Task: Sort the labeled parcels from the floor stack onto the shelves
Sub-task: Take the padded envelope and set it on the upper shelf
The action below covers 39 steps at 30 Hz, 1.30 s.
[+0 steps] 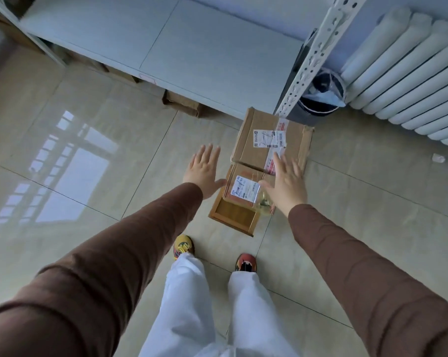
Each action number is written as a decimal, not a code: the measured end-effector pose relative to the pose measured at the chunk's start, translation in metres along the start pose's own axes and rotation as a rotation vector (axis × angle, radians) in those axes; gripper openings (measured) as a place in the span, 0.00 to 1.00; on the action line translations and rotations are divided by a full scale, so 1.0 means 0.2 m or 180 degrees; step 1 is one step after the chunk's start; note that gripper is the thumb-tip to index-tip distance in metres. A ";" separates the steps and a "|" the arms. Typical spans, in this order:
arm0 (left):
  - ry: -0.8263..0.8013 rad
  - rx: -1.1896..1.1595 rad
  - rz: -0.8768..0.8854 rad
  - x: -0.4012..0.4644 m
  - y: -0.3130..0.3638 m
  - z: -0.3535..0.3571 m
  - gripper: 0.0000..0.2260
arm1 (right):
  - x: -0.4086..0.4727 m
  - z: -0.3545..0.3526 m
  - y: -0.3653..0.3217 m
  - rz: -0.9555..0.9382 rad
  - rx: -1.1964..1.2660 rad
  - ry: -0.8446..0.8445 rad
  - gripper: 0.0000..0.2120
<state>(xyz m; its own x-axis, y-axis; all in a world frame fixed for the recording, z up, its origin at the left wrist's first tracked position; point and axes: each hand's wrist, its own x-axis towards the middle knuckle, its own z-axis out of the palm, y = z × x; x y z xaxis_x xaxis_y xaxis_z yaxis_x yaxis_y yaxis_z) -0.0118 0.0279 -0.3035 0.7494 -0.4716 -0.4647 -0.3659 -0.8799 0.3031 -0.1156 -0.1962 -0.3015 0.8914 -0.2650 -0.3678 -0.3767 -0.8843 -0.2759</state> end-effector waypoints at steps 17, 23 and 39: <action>-0.0302 -0.1695 -0.0855 0.28 0.00 0.94 0.35 | 0.01 0.89 0.40 0.0841 0.1398 -0.0027 0.39; -0.0251 -0.2023 -0.0811 0.16 -0.03 0.89 0.31 | -0.07 0.83 0.31 0.0834 0.1275 0.0157 0.38; 0.1785 -0.2873 0.0005 -0.60 -0.22 -1.03 0.22 | 0.01 -0.88 -0.96 -0.0559 0.2180 0.1517 0.22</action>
<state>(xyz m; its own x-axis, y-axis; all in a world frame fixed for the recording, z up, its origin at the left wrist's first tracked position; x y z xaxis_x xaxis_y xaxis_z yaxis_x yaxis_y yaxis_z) 0.0282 0.1358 -0.0887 0.9808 -0.1764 -0.0835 0.0056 -0.4024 0.9154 0.0028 -0.0957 -0.0928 0.9041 -0.4151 0.1014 -0.1555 -0.5407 -0.8267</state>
